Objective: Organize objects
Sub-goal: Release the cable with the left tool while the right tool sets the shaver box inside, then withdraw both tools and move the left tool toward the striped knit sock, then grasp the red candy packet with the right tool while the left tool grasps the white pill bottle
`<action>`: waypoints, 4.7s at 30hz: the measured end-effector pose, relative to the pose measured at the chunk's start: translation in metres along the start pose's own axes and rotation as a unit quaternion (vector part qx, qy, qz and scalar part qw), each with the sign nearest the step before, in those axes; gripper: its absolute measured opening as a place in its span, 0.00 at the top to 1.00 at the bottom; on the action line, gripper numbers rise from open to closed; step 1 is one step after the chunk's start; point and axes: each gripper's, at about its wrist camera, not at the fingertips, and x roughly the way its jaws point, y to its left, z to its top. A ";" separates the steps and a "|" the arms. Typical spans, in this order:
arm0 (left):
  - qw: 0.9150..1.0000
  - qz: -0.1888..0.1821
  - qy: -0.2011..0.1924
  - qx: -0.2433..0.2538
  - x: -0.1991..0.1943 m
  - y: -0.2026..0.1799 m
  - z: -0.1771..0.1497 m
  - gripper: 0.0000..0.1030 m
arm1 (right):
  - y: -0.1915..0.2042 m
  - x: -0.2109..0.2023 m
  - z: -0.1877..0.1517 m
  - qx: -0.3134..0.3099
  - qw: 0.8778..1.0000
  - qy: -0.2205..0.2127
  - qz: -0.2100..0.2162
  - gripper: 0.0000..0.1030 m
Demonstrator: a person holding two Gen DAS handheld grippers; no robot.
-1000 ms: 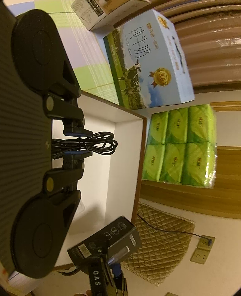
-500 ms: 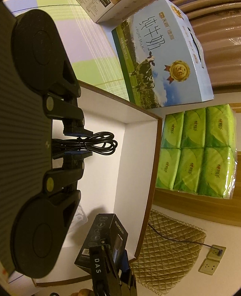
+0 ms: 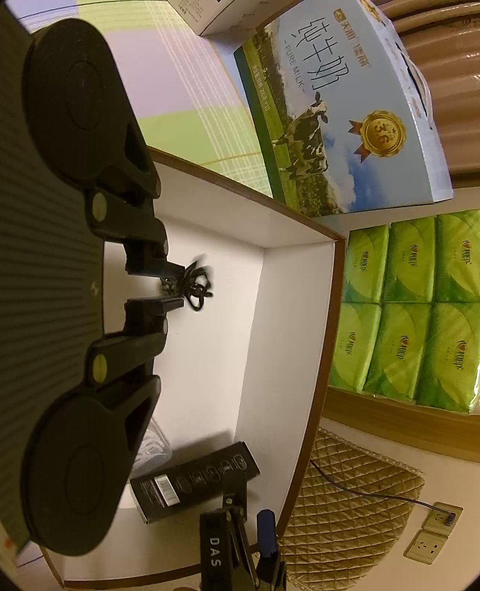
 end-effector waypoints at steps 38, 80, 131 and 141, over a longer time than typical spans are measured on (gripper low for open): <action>0.999 -0.021 -0.039 -0.028 -0.098 -0.014 -0.036 0.38 | 0.019 -0.112 -0.045 0.042 0.996 -0.037 0.066 0.10; 0.997 -0.028 -0.031 -0.071 -0.250 0.024 -0.220 0.30 | 0.145 -0.229 -0.167 0.077 0.992 -0.032 0.095 0.06; 0.994 0.000 0.052 -0.093 -0.235 0.059 -0.319 0.31 | 0.255 -0.142 -0.272 -0.029 0.979 0.141 0.143 0.68; 0.995 -0.036 0.055 -0.069 -0.220 0.032 -0.313 0.37 | 0.230 -0.149 -0.271 -0.005 0.983 0.132 0.125 0.76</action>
